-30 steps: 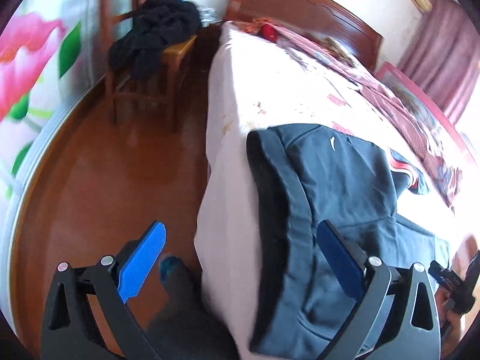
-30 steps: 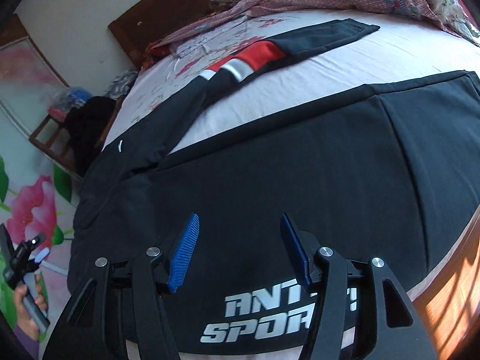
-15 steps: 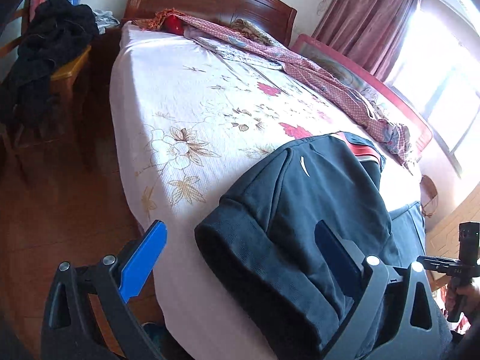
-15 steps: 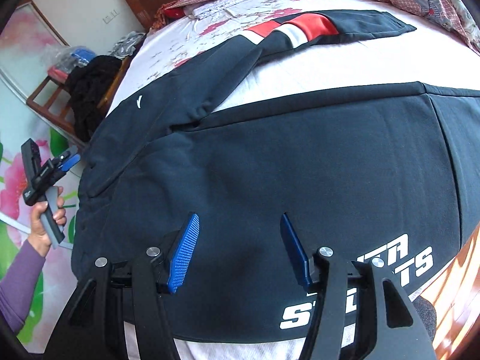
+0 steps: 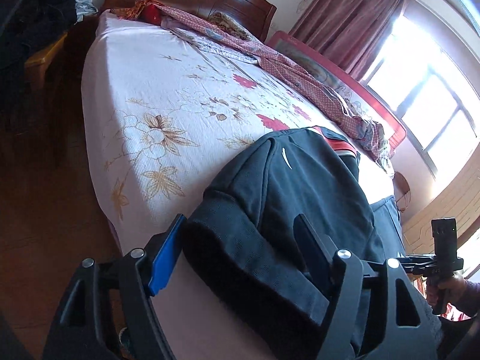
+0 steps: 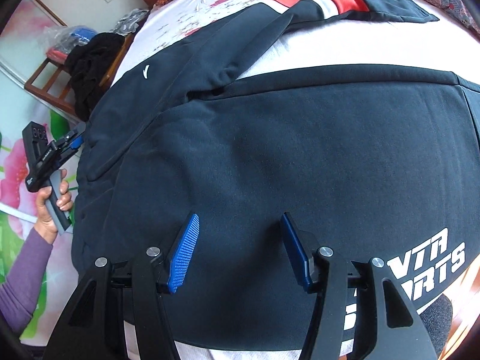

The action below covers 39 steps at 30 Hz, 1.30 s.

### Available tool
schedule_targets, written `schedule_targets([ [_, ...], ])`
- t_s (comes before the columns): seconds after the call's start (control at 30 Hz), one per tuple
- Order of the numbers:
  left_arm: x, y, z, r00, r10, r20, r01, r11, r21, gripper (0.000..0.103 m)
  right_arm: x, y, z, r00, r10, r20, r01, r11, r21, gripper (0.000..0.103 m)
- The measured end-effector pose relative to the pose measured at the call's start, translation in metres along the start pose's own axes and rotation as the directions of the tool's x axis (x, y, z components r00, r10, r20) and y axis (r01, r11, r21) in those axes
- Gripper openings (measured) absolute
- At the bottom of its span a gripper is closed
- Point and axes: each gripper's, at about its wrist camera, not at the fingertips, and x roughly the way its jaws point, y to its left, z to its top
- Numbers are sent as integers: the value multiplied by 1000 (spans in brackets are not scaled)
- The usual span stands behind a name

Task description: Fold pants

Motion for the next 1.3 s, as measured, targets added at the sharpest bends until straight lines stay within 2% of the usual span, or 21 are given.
schedule_targets([
  [0.1, 4, 9, -1, 1000, -10, -18, 10, 999, -43, 65, 0, 4, 2, 1000, 19, -1, -19, 1000, -8, 56],
  [0.23, 7, 25, -3, 998, 51, -37, -56, 989, -136, 29, 1, 8, 4, 999, 40, -3, -40, 999, -11, 56],
  [0.3, 5, 23, -2, 994, 97, -46, -104, 978, -182, 20, 1, 9, 4, 999, 45, -5, -45, 999, -11, 56],
  [0.33, 2, 13, -1, 990, 140, -36, -144, 976, -165, 14, 1, 8, 5, 999, 47, -8, -47, 999, -8, 56],
  [0.4, -9, -15, 1, 971, 239, 4, -237, 964, -123, 9, -1, 6, 10, 999, 53, -9, -53, 999, -2, 56],
  [0.5, -42, -78, 2, 939, 305, 162, -306, 952, -18, 8, -10, -3, 34, 999, 53, 15, -53, 998, 40, 56],
  [0.57, -64, -126, -4, 929, 275, 250, -305, 948, 92, 8, -19, -18, 63, 996, 78, 41, -83, 989, 125, 56],
  [0.6, -73, -147, -9, 928, 244, 281, -294, 944, 150, 8, -23, -28, 81, 994, 96, 59, -105, 978, 181, 56],
  [0.63, -80, -166, -16, 929, 217, 298, -284, 937, 203, 8, -27, -40, 100, 990, 118, 82, -134, 960, 245, 64],
  [0.67, -87, -184, -24, 936, 180, 301, -262, 930, 258, 8, -30, -51, 121, 985, 139, 105, -165, 939, 303, 79],
  [0.7, -92, -199, -31, 944, 149, 296, -242, 920, 308, 8, -31, -60, 142, 981, 150, 122, -184, 920, 346, 81],
  [0.8, -99, -221, -51, 959, 116, 257, -211, 900, 381, 8, -22, -79, 206, 978, 150, 147, -199, 886, 419, 81],
  [0.9, -98, -224, -62, 968, 124, 219, -205, 894, 399, 8, 0, -95, 255, 992, 72, 108, -116, 861, 496, 81],
  [0.97, -97, -220, -63, 968, 143, 207, -215, 897, 387, 8, 16, -104, 275, 997, 19, 71, -54, 847, 528, 81],
  [1.0, -96, -216, -62, 968, 146, 204, -215, 901, 375, 8, 23, -106, 280, 998, -34, 51, 1, 840, 542, 81],
  [1.03, -97, -214, -61, 967, 149, 204, -216, 906, 364, 8, 25, -108, 283, 996, -57, 66, 11, 832, 555, 81],
  [1.07, -100, -214, -61, 966, 153, 209, -221, 908, 357, 8, 28, -108, 285, 996, -37, 87, -16, 837, 547, 81],
  [1.17, -103, -212, -58, 964, 160, 213, -228, 909, 350, 8, 27, -112, 296, 993, -74, 97, 13, 857, 515, 80],
  [1.23, -104, -208, -56, 963, 164, 216, -231, 914, 334, 9, 17, -114, 296, 989, -105, 108, 38, 869, 494, 74],
  [1.3, -104, -204, -55, 963, 162, 215, -225, 923, 312, 9, 9, -117, 298, 985, -85, 151, 2, 878, 479, 74],
])
